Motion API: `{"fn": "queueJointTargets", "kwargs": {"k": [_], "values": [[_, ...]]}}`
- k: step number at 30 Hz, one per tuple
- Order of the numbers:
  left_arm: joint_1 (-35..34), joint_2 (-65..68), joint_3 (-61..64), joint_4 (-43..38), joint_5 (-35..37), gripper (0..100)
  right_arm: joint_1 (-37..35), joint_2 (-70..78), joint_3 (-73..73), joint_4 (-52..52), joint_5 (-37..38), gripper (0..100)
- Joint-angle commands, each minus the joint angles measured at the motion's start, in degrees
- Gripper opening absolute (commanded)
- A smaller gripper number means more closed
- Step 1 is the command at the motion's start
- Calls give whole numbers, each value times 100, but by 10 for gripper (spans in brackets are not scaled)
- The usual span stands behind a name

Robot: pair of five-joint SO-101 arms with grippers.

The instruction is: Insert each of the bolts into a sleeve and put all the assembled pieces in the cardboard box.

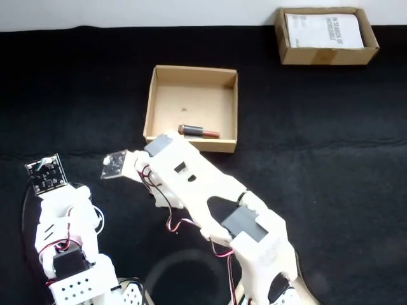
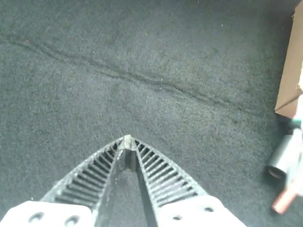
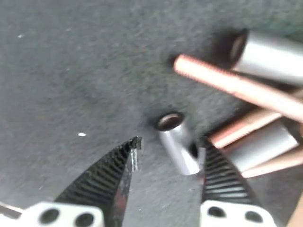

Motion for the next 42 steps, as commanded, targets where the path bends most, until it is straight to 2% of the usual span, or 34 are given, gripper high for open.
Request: {"fn": "queueJointTargets", "kwargs": {"k": [1,8,11,15,17,20,28,35,39,42], "values": [[-31,-66,92,18,9,27,101,75,-242,-154,-26,54],[-40,-66,92,26,9,27,127,532,-268,-84,-26,54],[-40,-66,92,26,9,27,127,549,-251,-75,-9,111],[-40,-66,92,26,9,27,127,673,-268,171,440,162],[-40,-66,92,26,9,27,154,804,-321,180,492,135],[-40,-66,92,26,9,27,251,954,-611,198,457,4],[-31,-66,92,26,9,27,400,971,-1604,743,448,8],[-22,-48,92,-9,35,27,752,971,-3864,2290,53,8],[-22,-48,92,-18,35,27,1138,576,-4760,2334,-413,8],[92,-40,92,26,9,27,1191,-163,-4681,2334,-519,8]]}}
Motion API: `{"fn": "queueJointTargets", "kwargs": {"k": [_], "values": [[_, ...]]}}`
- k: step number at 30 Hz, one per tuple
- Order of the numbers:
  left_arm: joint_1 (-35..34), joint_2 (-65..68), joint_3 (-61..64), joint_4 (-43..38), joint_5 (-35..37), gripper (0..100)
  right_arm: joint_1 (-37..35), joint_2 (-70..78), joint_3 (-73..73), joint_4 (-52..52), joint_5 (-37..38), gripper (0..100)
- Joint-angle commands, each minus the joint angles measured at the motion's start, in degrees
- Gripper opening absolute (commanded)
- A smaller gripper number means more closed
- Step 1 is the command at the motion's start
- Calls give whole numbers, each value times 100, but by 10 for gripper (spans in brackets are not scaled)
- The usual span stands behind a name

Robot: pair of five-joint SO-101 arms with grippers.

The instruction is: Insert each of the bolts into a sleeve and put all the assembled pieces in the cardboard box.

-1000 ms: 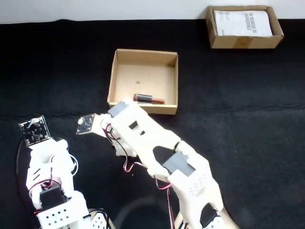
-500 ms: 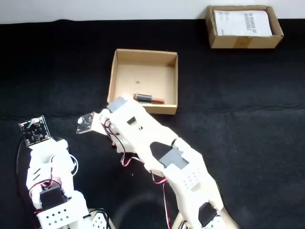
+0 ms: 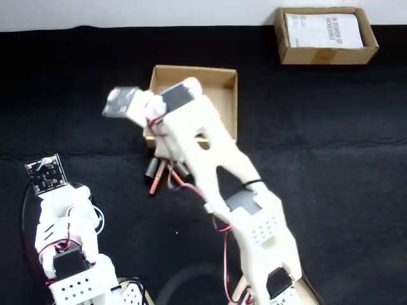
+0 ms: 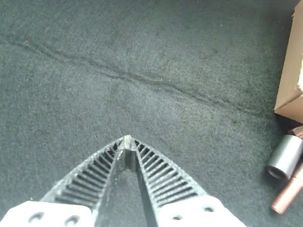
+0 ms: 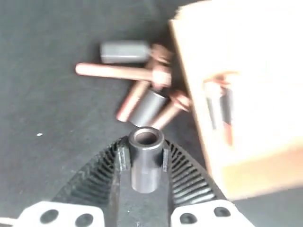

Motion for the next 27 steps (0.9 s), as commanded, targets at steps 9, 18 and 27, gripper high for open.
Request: {"fn": "queueJointTargets", "kwargs": {"k": [9,18,27], "values": [[198,-31,-268,976,-378,27,435,-3802,1657,66,-862,8],[1015,189,-2299,1846,-756,28,1323,-6659,4426,48,-1222,8],[1842,4084,-4716,2119,-835,27,2343,-9182,7363,-655,-1442,8]]}}
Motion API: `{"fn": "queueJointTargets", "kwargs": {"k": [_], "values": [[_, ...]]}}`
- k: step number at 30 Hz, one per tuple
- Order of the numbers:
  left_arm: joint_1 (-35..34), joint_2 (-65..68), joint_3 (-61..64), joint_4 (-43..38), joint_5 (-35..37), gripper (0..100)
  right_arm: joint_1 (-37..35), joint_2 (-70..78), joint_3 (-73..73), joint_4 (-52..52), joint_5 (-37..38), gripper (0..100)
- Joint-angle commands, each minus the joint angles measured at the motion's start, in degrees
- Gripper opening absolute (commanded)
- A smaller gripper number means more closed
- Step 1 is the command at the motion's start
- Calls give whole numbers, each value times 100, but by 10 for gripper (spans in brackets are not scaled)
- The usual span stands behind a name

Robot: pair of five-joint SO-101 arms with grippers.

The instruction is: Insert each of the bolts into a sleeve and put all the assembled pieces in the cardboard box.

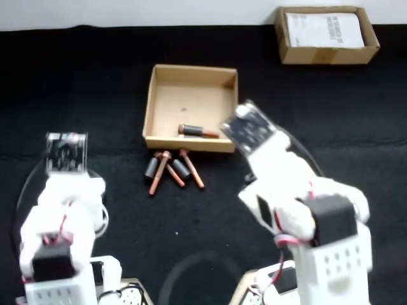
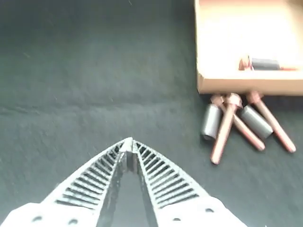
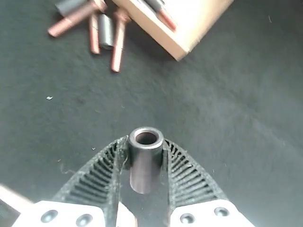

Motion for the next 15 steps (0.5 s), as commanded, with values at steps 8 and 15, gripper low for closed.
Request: {"fn": "queueJointTargets", "kwargs": {"k": [8,15], "values": [[1516,3925,-2009,642,9,27,2018,-2114,3380,-1912,-18,8],[1851,5596,-2862,633,255,111,2905,-2862,4989,-3187,791,8]]}}
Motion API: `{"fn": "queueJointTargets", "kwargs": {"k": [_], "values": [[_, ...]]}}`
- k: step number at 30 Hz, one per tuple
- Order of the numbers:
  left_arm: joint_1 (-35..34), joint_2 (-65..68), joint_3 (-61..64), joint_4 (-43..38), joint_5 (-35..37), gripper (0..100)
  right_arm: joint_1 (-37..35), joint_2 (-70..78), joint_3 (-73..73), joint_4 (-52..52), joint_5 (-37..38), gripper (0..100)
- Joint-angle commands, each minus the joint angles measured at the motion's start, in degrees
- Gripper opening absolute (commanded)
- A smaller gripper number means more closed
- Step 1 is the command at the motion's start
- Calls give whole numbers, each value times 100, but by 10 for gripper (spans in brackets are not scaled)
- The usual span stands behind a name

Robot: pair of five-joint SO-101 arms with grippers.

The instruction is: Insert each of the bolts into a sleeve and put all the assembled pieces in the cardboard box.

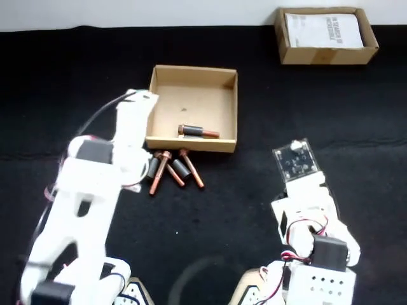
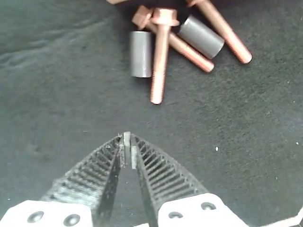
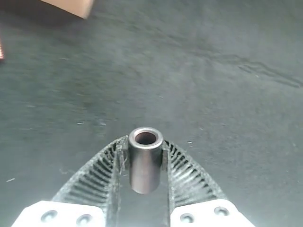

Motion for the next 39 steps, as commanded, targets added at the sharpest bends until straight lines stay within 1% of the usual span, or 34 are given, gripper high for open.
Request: {"fn": "queueJointTargets", "kwargs": {"k": [1,3,11,17,23,26,30,39], "values": [[119,734,-567,26,62,142,426,-356,620,-646,325,8],[110,1147,-752,-18,273,175,549,-497,927,-822,369,8],[145,2800,-1886,-18,334,161,567,-1332,1719,-884,343,8],[189,3679,-2659,26,334,161,567,-1657,1780,-884,360,8],[664,4040,-2879,-26,343,161,567,-1657,1780,-884,352,8],[840,4242,-2870,-281,334,161,567,-1675,1780,-884,343,8],[857,4523,-2879,-624,334,161,576,-1692,1780,-884,343,8],[813,4558,-2879,-642,316,160,576,-1684,1789,-884,360,8]]}}
